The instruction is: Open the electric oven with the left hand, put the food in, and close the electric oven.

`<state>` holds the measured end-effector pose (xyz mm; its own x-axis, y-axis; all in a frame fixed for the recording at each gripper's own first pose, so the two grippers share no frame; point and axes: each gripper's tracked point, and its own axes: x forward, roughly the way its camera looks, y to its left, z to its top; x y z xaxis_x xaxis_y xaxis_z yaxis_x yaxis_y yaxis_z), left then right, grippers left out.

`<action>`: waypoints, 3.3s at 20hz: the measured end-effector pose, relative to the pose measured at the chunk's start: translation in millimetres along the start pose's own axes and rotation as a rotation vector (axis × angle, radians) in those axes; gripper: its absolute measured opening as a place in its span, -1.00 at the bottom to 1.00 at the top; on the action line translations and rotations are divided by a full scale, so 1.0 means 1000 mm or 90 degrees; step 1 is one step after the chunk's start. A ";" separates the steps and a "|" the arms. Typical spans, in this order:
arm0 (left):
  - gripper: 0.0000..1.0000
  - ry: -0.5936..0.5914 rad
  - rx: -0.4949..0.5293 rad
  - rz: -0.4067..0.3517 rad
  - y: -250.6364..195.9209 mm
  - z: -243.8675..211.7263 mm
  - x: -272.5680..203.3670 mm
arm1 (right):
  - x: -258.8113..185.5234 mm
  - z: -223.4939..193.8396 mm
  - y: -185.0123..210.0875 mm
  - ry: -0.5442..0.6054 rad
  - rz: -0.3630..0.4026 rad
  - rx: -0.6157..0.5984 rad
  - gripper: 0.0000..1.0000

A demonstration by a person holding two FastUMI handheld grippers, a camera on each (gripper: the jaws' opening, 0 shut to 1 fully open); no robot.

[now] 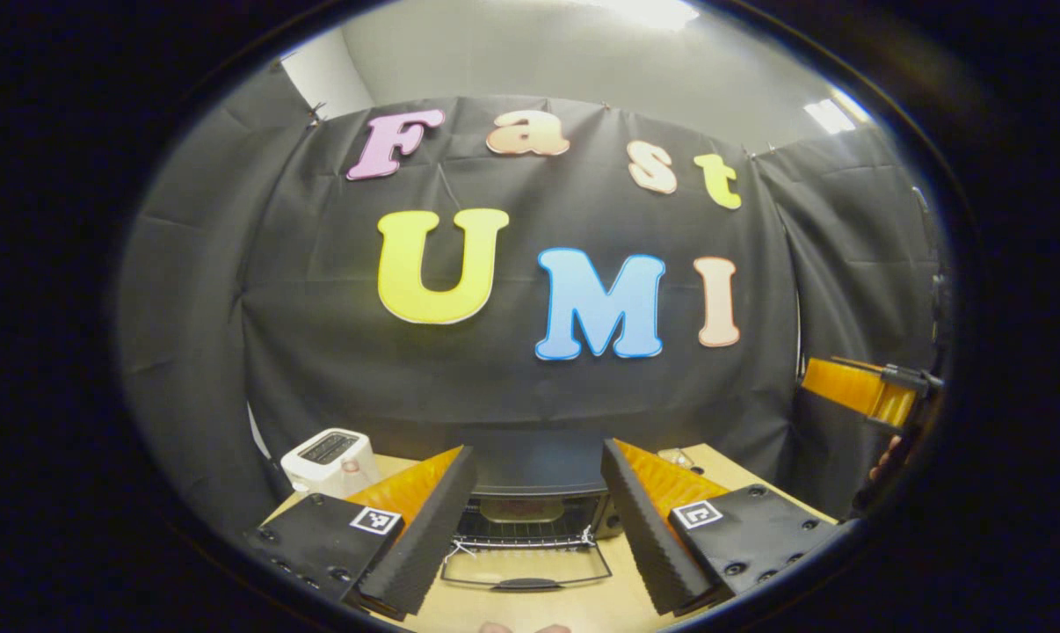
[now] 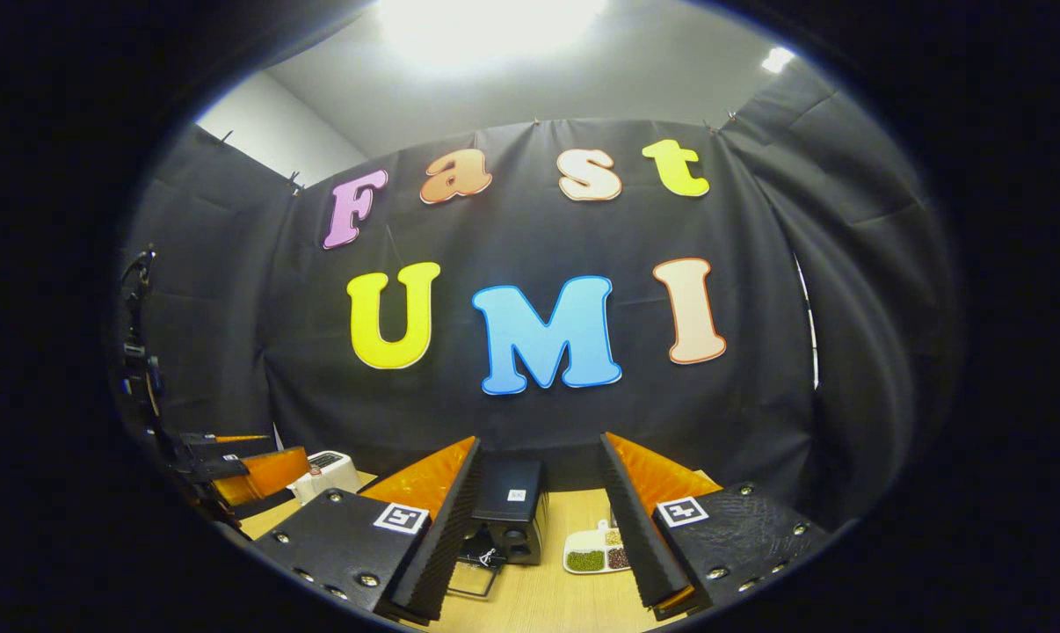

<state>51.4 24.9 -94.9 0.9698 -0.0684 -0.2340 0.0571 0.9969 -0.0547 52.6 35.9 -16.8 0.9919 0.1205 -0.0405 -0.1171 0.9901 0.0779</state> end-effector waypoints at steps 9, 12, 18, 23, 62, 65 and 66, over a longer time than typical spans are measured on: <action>0.94 0.189 0.010 -0.005 -0.017 -0.107 0.026 | 0.002 -0.001 -0.025 -0.013 -0.007 -0.006 0.63; 0.93 0.266 0.010 -0.011 -0.019 -0.153 0.032 | 0.003 -0.003 -0.036 -0.010 -0.019 0.004 0.66; 0.94 0.412 0.018 -0.025 -0.021 -0.238 0.038 | 0.007 -0.014 -0.057 0.007 -0.043 0.009 0.66; 0.97 0.503 0.017 -0.021 -0.015 -0.285 0.041 | 0.012 -0.027 -0.072 0.031 -0.066 0.020 0.67; 0.93 0.604 -0.019 -0.001 0.010 -0.342 0.067 | 0.026 -0.047 -0.067 0.081 -0.078 0.008 0.68; 0.93 0.596 -0.030 -0.001 0.010 -0.335 0.067 | 0.026 -0.045 -0.063 0.078 -0.072 0.003 0.68; 0.84 0.594 -0.028 -0.001 0.010 -0.334 0.067 | 0.025 -0.045 -0.062 0.079 -0.071 0.002 0.68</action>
<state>38.1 17.2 -435.0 0.3866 -0.0933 -0.9175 0.0305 0.9956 -0.0883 82.0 -19.5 -67.6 0.9851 0.0173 -0.1714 -0.0056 0.9976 0.0689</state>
